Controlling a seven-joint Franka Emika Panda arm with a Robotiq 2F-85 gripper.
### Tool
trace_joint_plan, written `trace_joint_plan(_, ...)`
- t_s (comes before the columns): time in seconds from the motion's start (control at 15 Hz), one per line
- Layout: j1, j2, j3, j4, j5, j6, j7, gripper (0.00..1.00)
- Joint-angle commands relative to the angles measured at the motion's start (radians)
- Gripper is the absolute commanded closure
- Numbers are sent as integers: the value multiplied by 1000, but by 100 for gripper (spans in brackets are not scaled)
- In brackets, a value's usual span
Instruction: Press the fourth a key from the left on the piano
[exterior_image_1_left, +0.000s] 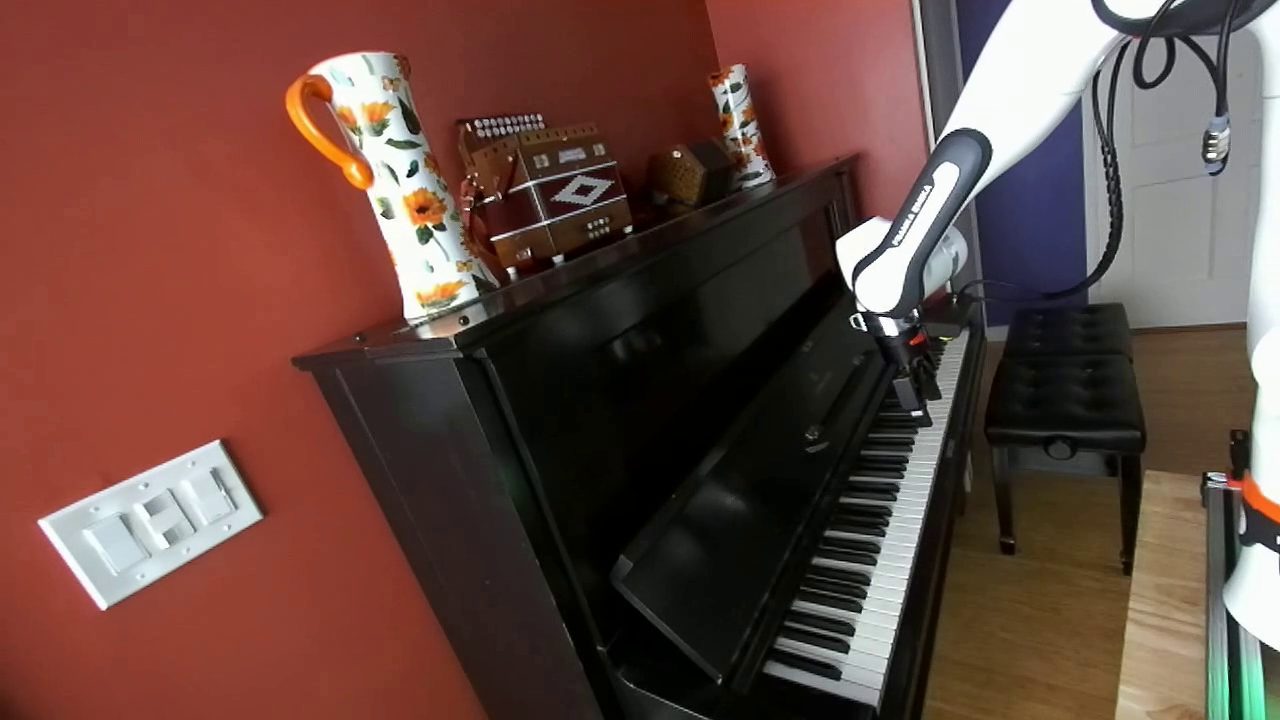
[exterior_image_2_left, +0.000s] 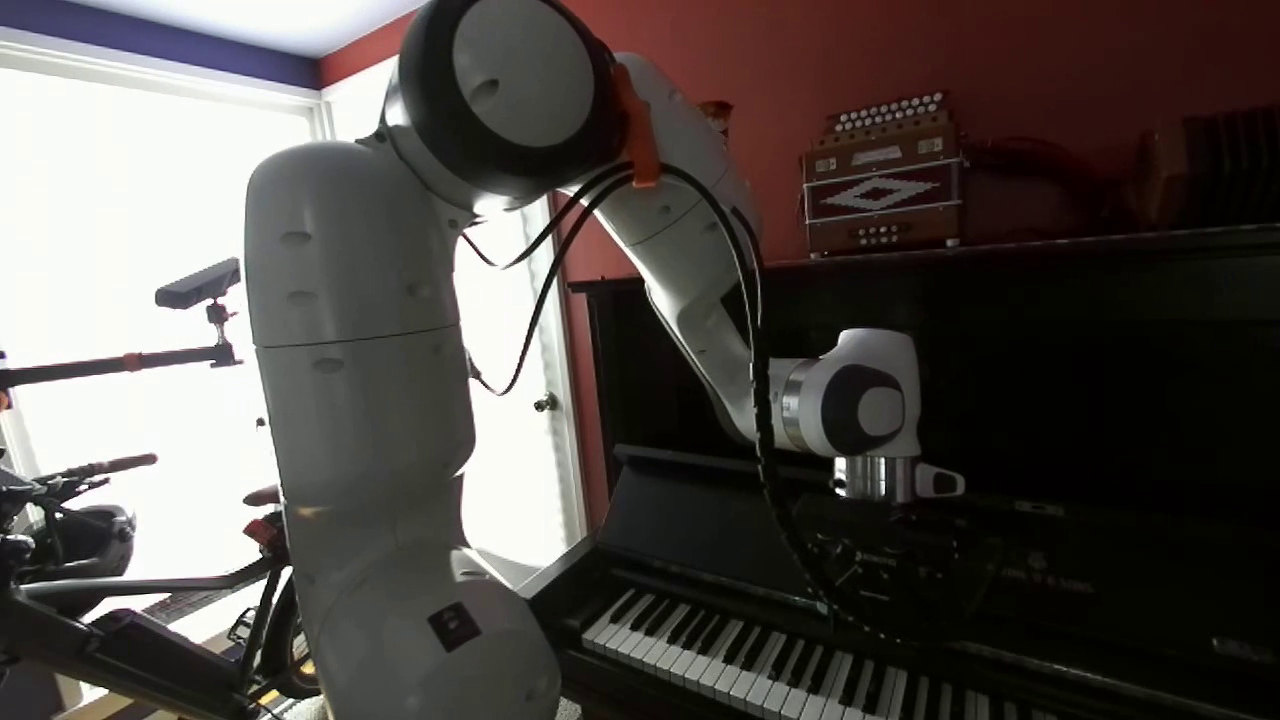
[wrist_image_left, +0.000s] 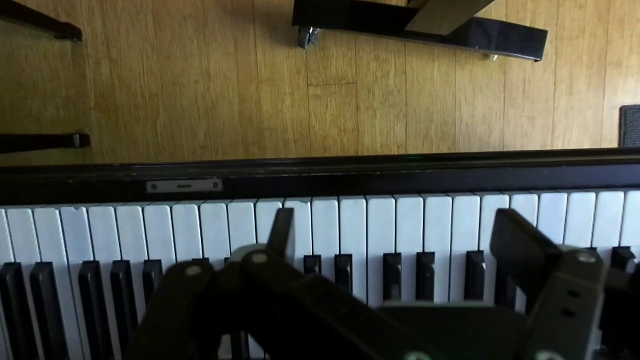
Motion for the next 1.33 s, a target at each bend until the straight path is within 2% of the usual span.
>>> trace_joint_plan(0.0,-25,83,-4,11,57,87,-78,0)
trace_joint_plan(0.2,-47,142,6,16,119,159,-164,0)
trace_joint_plan(0.27,-57,159,11,18,145,185,-196,25)
trace_joint_plan(0.33,-67,175,16,18,164,215,-222,26)
trace_joint_plan(0.6,-114,237,46,35,248,296,-334,58)
trace_joint_plan(0.93,-166,303,75,70,293,325,-404,96)
trace_joint_plan(1.0,-174,313,79,77,293,321,-409,99)
trace_joint_plan(1.27,-203,349,98,97,295,340,-430,100)
